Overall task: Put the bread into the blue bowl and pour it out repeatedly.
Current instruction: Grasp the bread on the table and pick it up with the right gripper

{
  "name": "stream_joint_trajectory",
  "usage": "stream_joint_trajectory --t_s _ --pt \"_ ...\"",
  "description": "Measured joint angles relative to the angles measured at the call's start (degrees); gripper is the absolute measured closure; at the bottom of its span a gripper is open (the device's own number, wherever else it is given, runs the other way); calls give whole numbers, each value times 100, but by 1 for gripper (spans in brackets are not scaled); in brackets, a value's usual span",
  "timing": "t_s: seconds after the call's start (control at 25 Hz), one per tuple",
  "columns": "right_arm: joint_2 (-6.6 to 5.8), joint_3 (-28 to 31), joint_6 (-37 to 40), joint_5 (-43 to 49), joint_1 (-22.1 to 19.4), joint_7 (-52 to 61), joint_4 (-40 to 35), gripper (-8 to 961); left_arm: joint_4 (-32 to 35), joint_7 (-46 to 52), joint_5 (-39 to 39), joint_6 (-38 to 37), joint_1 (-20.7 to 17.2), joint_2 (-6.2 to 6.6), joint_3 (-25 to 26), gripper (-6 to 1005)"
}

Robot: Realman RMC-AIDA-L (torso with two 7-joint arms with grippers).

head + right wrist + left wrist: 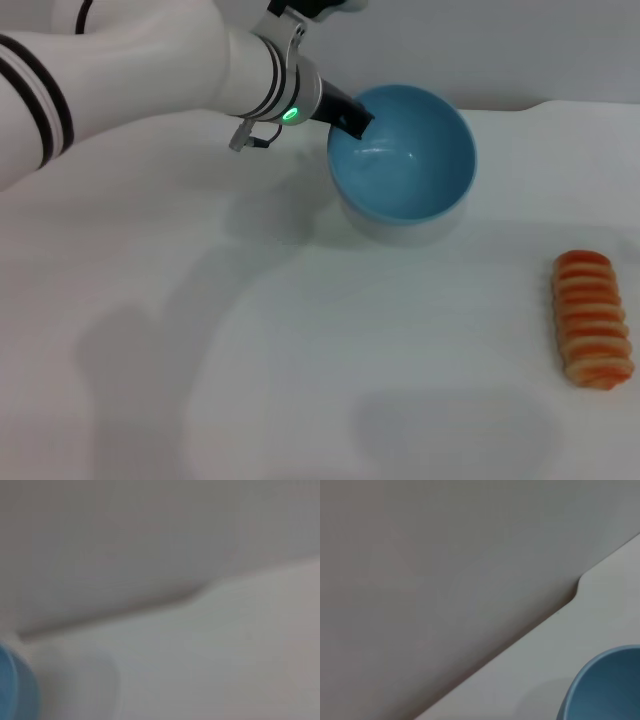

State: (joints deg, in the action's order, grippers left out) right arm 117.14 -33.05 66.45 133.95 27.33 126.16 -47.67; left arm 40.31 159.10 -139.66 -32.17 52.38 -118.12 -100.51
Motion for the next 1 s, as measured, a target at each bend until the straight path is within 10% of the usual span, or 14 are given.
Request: stream_joint_trajectory --t_s 1.0 --pt "106 -644 -324 924 664 466 1213 293 -6 240 -281 106 32 -27 -37 999"
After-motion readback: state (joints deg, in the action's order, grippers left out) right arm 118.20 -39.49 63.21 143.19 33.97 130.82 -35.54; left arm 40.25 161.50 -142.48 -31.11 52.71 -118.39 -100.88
